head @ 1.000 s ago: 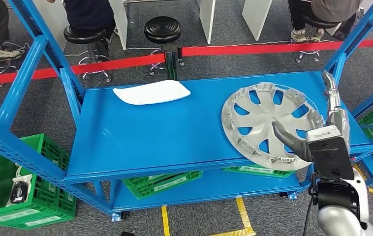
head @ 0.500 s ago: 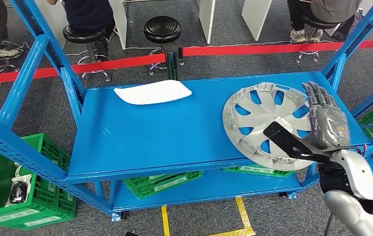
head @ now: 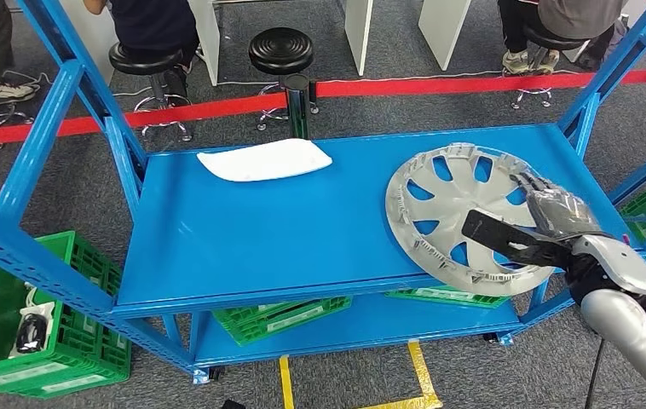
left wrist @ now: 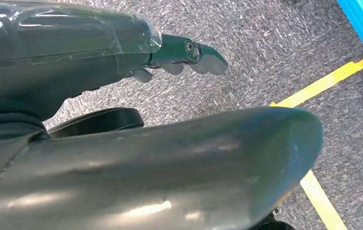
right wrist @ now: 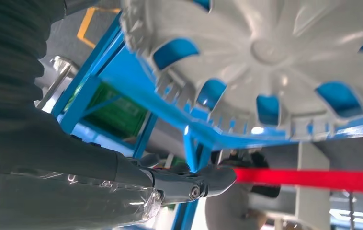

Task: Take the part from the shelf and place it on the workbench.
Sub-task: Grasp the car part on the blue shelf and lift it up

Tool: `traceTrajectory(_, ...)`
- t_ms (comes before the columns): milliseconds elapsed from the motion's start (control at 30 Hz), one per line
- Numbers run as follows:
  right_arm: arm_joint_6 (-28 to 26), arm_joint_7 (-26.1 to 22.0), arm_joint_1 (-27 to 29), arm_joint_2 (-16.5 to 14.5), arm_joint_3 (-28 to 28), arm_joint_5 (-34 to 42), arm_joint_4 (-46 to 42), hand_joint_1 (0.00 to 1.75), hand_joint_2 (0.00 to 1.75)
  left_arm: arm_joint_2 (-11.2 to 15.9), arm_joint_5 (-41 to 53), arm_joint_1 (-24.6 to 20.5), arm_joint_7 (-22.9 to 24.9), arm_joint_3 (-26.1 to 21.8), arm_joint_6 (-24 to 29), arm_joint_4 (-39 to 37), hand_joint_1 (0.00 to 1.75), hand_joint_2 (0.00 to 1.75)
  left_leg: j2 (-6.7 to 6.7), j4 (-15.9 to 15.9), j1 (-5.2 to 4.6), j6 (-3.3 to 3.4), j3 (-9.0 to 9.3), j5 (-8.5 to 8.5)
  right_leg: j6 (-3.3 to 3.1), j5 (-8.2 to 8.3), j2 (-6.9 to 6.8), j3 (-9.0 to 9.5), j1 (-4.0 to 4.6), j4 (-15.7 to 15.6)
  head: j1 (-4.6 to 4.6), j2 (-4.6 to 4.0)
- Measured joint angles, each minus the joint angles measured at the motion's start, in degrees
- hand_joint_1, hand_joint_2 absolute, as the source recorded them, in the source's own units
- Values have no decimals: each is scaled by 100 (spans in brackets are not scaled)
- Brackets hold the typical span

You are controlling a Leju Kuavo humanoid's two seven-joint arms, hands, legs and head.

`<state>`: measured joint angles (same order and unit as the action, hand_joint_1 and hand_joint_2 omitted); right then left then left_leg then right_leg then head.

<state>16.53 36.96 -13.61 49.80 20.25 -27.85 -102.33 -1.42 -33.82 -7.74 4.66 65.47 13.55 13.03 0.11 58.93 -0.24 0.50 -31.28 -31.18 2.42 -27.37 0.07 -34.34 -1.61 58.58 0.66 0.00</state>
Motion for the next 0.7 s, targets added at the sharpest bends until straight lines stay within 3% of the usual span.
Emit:
traceTrajectory(167,-212,-230,-102,-66,310,54,228,0,175,-3,22,-5,5,37,0,0,0,0,13,0,0,0,-2,0,0,0,2,1,0,0,0,0)
traceTrajectory(700,-244,-264,-238,-95,838,38,510,0,175,-3,22,-6,48,62,0,0,0,0,35,-1,0,6,1,-4,0,0,17,1,0,-3,-1,0)
